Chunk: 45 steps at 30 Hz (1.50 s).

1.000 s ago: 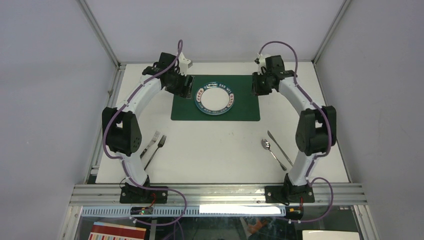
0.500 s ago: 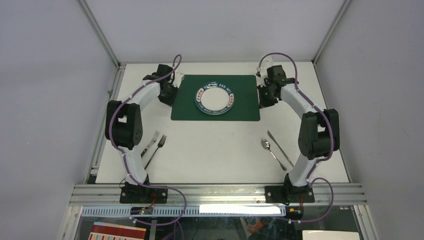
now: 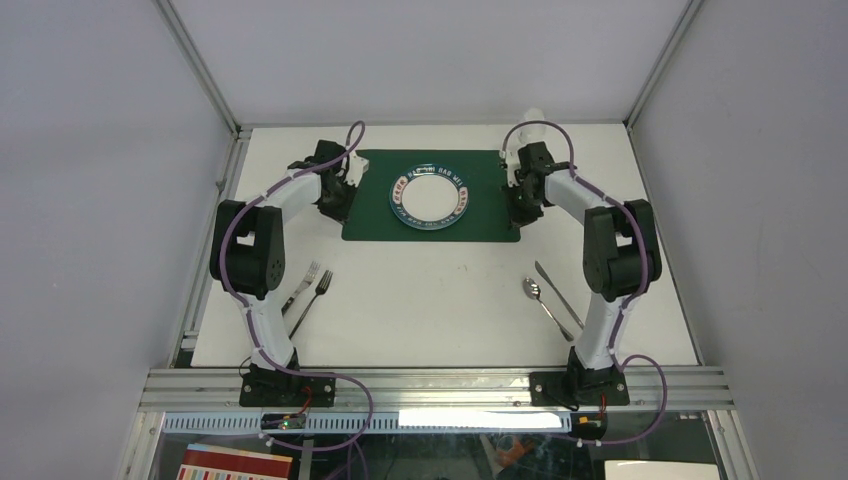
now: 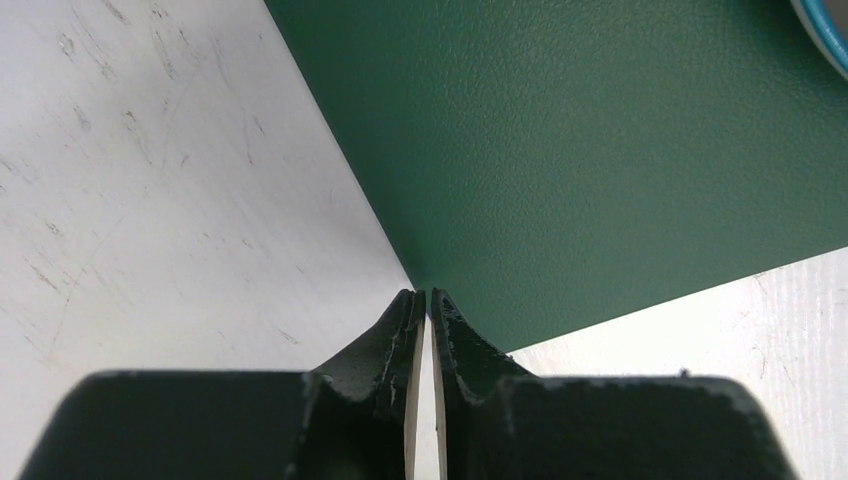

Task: Set the dinner table for one person
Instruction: Adjust the napkin at the center of the board.

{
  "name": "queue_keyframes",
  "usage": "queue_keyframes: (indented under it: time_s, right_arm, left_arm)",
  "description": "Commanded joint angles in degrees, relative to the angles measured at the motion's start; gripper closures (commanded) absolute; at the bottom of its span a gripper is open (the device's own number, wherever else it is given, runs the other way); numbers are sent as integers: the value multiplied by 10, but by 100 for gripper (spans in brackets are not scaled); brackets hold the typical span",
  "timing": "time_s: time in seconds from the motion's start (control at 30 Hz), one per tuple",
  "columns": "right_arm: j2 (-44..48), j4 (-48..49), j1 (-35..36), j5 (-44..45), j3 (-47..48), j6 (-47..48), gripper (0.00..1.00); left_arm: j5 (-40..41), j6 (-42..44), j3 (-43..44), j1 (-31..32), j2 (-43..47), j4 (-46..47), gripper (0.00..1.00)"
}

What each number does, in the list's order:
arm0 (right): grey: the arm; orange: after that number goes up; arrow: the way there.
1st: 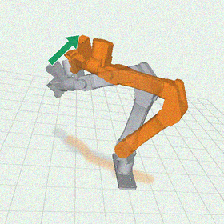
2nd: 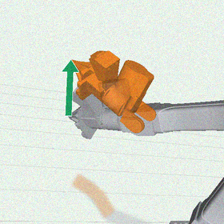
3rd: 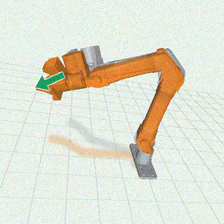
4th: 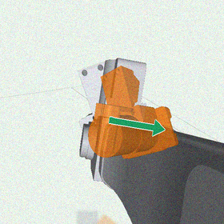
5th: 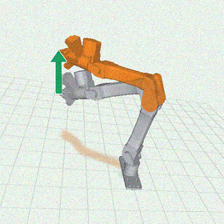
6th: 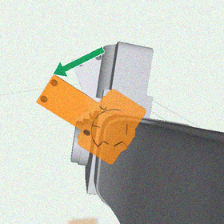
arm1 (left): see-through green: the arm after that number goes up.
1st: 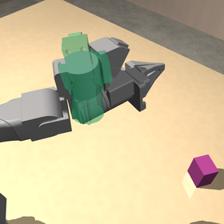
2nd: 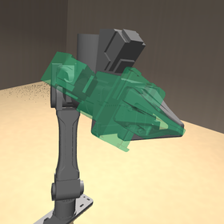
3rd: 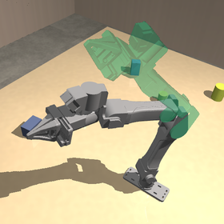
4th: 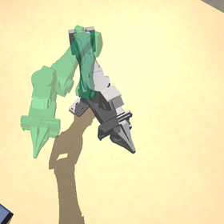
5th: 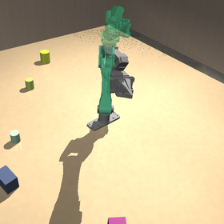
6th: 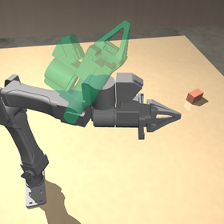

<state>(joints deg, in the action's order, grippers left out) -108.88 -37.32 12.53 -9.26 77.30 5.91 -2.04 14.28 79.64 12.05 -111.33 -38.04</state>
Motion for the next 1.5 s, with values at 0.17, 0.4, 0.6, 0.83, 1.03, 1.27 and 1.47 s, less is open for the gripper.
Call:
queue_keyframes:
  time_s: [0.17, 0.4, 0.6, 0.83, 1.03, 1.27, 1.47]
  right_arm:
    - [-24, 34, 14, 7, 7, -1, 100]
    - [-21, 32, 14, 12, -7, -1, 100]
    - [-21, 37, 14, 22, -31, -1, 100]
    - [-20, 32, 12, 50, -50, 7, 100]
    - [-12, 34, 8, 68, -70, 12, 100]
    - [-11, 35, -28, 56, -80, 19, 100]
    - [-12, 32, -53, 46, -67, 20, 100]
  left_arm:
    - [-37, -13, -8, 14, -12, 29, 89]
    - [-37, -24, -16, 29, -37, 24, 91]
    - [-44, -37, -38, 31, -46, 19, 95]
    - [-71, -42, -78, 35, -26, 14, 95]
    - [-93, -43, -100, 40, -15, 12, 96]
    - [-110, -39, -114, 55, -14, 3, 97]
    - [-111, -36, -128, 75, -8, -2, 100]
